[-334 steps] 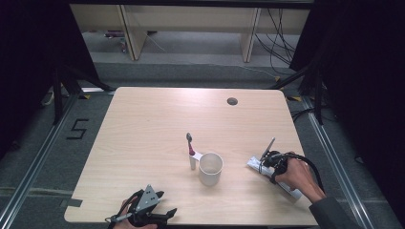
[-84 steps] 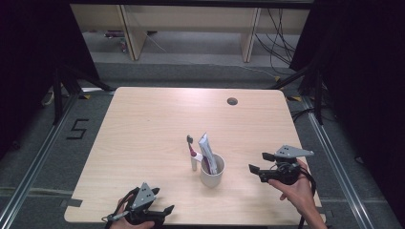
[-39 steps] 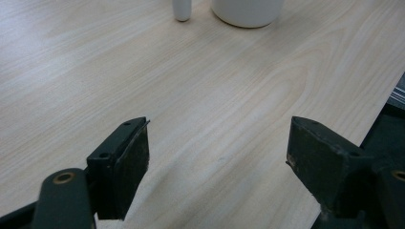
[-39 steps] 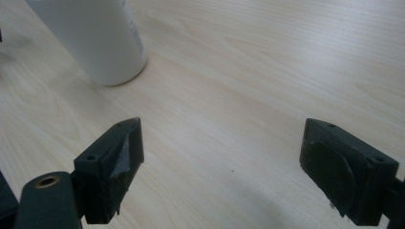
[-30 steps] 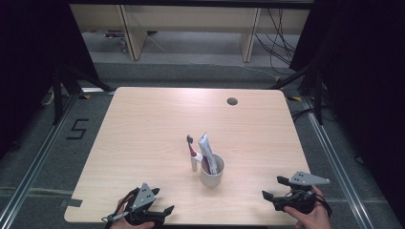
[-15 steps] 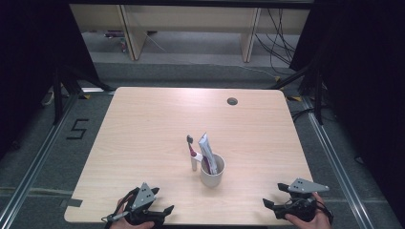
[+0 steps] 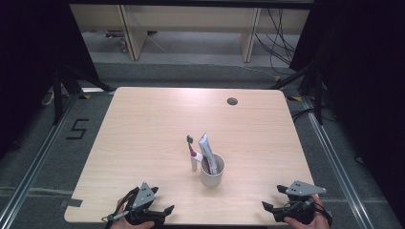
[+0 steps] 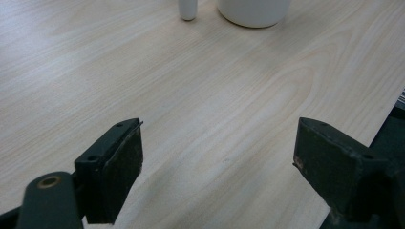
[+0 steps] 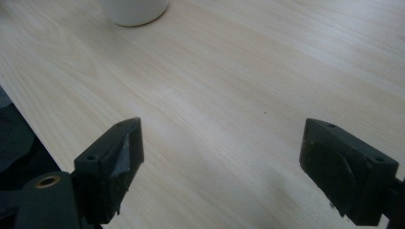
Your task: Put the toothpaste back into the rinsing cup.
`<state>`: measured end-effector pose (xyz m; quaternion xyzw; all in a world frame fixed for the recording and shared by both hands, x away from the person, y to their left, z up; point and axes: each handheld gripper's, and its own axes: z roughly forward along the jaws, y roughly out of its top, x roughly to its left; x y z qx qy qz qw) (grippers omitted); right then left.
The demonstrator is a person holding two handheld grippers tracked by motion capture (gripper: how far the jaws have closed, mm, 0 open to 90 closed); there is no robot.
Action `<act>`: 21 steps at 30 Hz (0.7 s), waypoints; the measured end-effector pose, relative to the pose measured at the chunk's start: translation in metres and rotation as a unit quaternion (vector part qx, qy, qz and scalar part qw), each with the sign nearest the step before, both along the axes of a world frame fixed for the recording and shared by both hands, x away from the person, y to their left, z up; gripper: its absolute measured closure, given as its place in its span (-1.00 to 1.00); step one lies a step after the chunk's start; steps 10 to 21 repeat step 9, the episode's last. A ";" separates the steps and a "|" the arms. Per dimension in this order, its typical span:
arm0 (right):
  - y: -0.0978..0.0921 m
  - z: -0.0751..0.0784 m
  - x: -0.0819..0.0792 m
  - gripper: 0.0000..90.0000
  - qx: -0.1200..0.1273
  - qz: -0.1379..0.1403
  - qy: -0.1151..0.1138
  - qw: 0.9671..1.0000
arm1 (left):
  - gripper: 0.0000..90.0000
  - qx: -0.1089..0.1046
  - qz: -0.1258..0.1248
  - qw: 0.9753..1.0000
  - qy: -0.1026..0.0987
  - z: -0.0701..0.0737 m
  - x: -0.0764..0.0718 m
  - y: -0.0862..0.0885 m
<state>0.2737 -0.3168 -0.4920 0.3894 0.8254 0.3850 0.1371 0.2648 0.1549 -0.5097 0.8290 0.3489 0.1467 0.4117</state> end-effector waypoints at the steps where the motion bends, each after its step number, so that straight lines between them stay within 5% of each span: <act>1: 0.000 0.000 0.000 -0.65 -0.002 -0.001 0.001 1.000 | -0.63 0.000 0.000 1.000 0.000 0.000 0.000 0.000; 21: 0.000 -0.001 0.000 -0.65 -0.003 0.001 0.007 1.000 | -0.62 0.001 0.002 1.000 0.000 0.000 0.000 0.000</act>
